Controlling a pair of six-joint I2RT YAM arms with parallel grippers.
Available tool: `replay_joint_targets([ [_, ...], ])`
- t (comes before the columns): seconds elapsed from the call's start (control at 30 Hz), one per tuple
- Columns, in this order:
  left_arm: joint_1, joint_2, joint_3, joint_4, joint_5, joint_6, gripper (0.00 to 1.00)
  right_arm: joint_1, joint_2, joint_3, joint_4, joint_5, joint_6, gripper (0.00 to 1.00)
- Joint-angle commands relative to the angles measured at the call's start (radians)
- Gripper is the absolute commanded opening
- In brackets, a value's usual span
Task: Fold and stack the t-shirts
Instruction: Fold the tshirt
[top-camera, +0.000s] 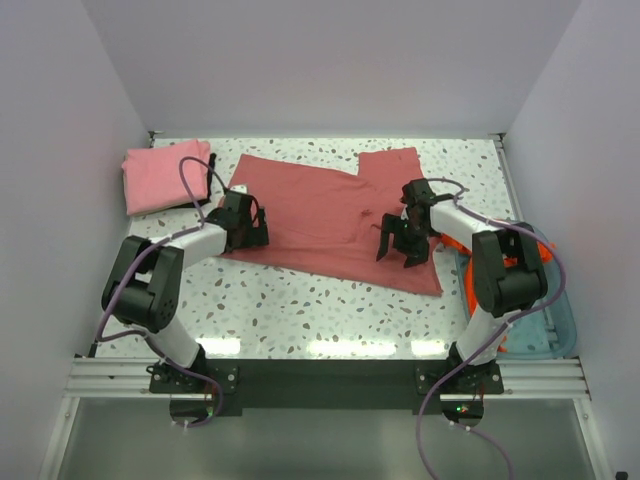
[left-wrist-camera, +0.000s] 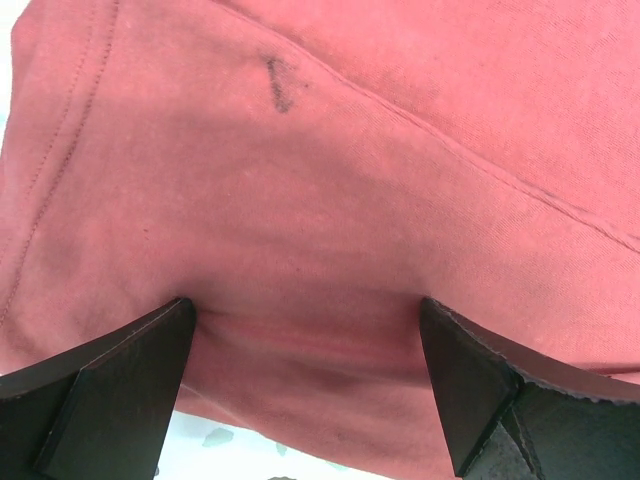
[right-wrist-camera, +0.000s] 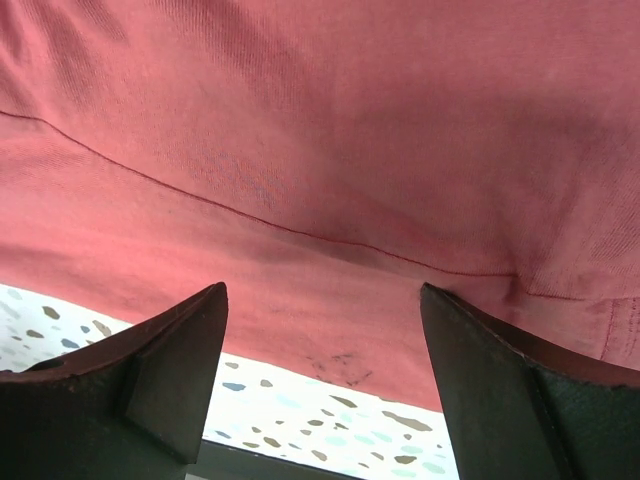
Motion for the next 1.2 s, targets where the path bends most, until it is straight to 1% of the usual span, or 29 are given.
replay_joint_targets([
  [0.0, 0.019, 0.014, -0.068, -0.019, -0.037, -0.019, 1.0, -0.043, -0.006, -0.054, 0.023, 0.04, -0.016, 0.82],
  [0.2, 0.021, -0.044, -0.094, -0.081, -0.028, -0.079, 1.0, -0.068, -0.008, -0.063, -0.003, 0.068, -0.047, 0.82],
  [0.33, 0.017, -0.084, -0.155, -0.119, 0.002, -0.154, 1.0, -0.068, 0.002, -0.066, -0.018, 0.063, -0.054, 0.82],
  [0.53, 0.014, -0.207, -0.21, -0.182, 0.051, -0.208, 1.0, -0.066, -0.017, -0.087, -0.055, 0.039, -0.063, 0.82],
  [0.67, 0.014, -0.254, -0.16, -0.225, 0.055, -0.197, 1.0, -0.064, -0.064, -0.066, -0.095, 0.009, -0.071, 0.82],
  [0.7, 0.014, -0.256, -0.111, -0.233, 0.05, -0.191, 1.0, -0.063, -0.078, -0.052, -0.106, 0.005, -0.074, 0.82],
  [0.77, 0.014, -0.247, -0.056, -0.253, 0.036, -0.165, 1.0, -0.063, -0.113, 0.009, -0.15, 0.002, -0.079, 0.82],
  [0.83, 0.016, -0.225, 0.033, -0.257, 0.027, -0.138, 1.0, -0.063, -0.13, 0.061, -0.178, -0.001, -0.085, 0.82],
  [0.87, 0.016, -0.196, 0.058, -0.253, 0.021, -0.128, 1.0, -0.063, -0.133, 0.116, -0.198, -0.001, -0.091, 0.82],
  [0.93, 0.016, -0.14, 0.116, -0.234, 0.021, -0.108, 1.0, -0.064, -0.123, 0.193, -0.204, -0.004, -0.102, 0.82],
  [1.0, 0.016, -0.101, 0.153, -0.217, 0.03, -0.095, 1.0, -0.066, -0.075, 0.235, -0.21, -0.011, -0.113, 0.82],
  [1.07, 0.016, -0.054, 0.156, -0.162, 0.061, -0.079, 1.0, -0.063, -0.022, 0.274, -0.198, -0.008, -0.12, 0.82],
  [1.17, 0.016, 0.011, 0.146, -0.11, 0.088, -0.071, 1.0, -0.064, 0.021, 0.262, -0.132, -0.018, -0.11, 0.82],
])
